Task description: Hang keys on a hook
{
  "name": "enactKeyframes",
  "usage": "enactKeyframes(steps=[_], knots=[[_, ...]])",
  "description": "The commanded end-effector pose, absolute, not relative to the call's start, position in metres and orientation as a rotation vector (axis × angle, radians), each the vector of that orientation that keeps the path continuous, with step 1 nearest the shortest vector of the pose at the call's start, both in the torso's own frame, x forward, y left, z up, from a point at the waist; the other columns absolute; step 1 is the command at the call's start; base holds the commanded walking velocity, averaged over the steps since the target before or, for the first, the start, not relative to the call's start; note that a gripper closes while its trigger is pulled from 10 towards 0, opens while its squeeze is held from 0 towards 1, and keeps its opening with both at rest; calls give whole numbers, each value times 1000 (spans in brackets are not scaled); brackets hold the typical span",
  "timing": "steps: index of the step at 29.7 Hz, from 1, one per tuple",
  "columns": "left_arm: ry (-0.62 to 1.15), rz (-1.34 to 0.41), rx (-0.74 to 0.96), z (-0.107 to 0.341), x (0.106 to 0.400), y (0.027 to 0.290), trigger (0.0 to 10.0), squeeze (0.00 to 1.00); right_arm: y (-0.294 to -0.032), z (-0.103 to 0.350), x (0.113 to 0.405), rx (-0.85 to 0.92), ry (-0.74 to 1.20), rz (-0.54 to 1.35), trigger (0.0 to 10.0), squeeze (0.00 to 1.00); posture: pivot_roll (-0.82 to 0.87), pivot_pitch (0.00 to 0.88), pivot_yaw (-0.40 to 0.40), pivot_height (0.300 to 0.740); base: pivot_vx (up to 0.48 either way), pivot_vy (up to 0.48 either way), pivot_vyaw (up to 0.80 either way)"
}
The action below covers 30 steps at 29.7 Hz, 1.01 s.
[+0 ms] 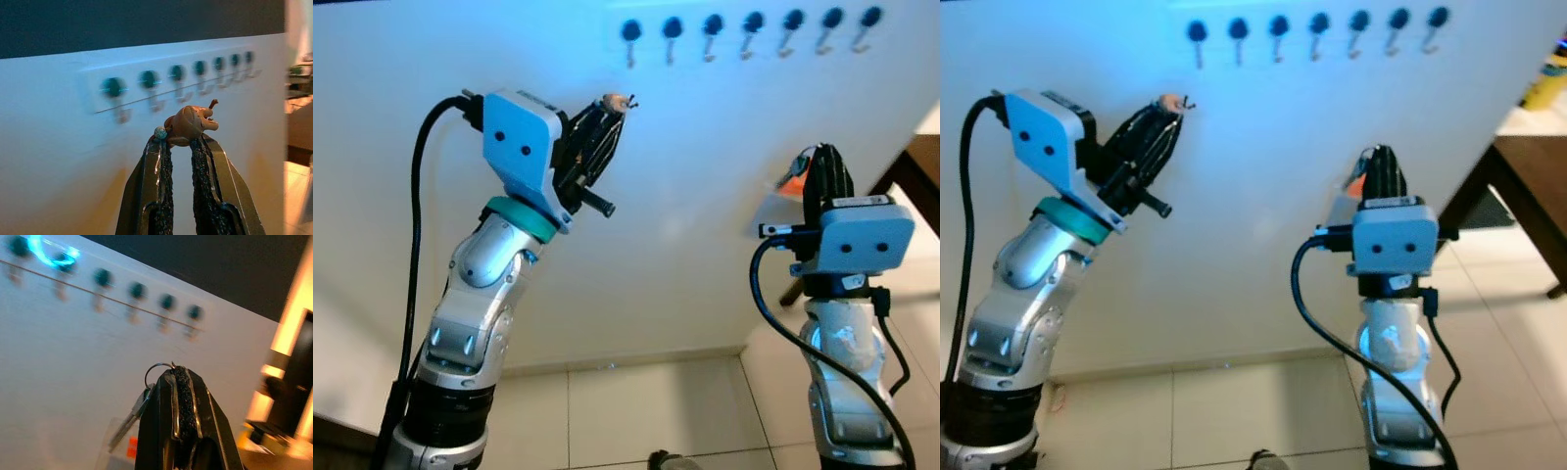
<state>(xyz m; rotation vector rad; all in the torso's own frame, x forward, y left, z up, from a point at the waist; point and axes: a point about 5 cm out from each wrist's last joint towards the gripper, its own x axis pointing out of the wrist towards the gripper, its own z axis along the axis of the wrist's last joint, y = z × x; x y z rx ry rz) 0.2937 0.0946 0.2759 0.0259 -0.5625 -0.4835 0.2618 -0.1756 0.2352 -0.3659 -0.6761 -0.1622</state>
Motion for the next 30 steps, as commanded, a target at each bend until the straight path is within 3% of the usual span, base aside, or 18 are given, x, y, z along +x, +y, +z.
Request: enactKeyframes(steps=[1, 13, 18, 30], knots=[[-571, -496, 24, 278, 292, 92, 10000, 0, -175, 234, 262, -355, -667, -166, 10000, 0, -112, 0, 115, 740, 0, 0, -800], [-562, -490, 22, 277, 292, 92, 10000, 0, -171, 234, 263, -364, -663, -153, 10000, 0, -107, 0, 114, 740, 0, 0, -800], [-565, -477, 22, 277, 290, 92, 10000, 0, -167, 235, 264, -386, -670, -141, 10000, 0, -96, 0, 109, 740, 0, 0, 0], [-581, -465, 22, 282, 288, 95, 10000, 0, -162, 235, 265, -388, -677, -118, 10000, 0, -82, 0, 102, 740, 375, 0, 0]])
